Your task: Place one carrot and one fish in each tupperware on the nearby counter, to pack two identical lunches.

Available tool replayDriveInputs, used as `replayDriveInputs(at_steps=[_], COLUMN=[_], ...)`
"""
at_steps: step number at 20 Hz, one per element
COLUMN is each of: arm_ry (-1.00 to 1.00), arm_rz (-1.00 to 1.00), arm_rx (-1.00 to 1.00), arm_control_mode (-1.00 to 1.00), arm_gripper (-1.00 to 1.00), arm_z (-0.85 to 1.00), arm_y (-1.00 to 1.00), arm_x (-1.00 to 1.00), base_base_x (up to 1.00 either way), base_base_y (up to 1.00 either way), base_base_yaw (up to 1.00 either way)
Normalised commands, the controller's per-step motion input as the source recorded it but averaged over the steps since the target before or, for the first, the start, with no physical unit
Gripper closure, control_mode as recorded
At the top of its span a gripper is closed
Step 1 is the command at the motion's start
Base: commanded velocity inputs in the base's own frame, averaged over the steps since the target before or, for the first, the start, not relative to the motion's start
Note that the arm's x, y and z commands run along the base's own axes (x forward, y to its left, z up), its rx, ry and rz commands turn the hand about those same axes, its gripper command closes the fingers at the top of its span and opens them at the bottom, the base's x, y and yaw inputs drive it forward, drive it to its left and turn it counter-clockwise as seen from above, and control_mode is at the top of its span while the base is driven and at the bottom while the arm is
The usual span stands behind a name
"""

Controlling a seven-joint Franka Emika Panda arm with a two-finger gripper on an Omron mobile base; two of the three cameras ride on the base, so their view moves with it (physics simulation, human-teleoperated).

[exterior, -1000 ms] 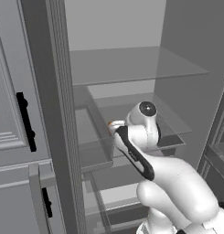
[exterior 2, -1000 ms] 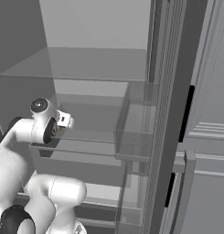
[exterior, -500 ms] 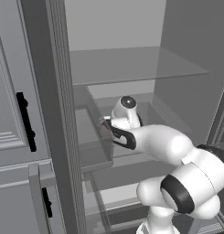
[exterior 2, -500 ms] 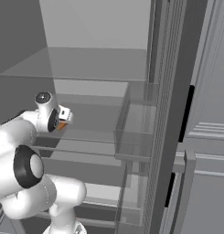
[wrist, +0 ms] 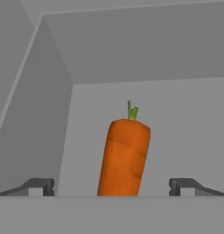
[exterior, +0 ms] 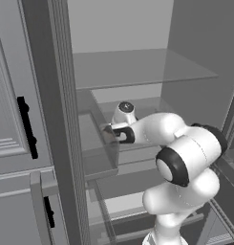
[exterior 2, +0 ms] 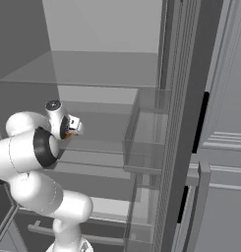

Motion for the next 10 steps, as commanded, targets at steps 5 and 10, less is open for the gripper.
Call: replayDriveInputs(at_steps=[5,10], arm_ry=[0.0,0.01], arm_rz=[-0.04,0.0], arm_rx=[-0.04,0.01], arm_control_mode=[-1.0,-1.0], arm_gripper=[-1.0,1.0], arm_z=[-0.42,-0.18], arm_y=[-0.07,0.0], arm_x=[0.07,0.02], base_base_x=[0.0,0.0], base_base_y=[0.0,0.0], base_base_yaw=[0.0,0.0])
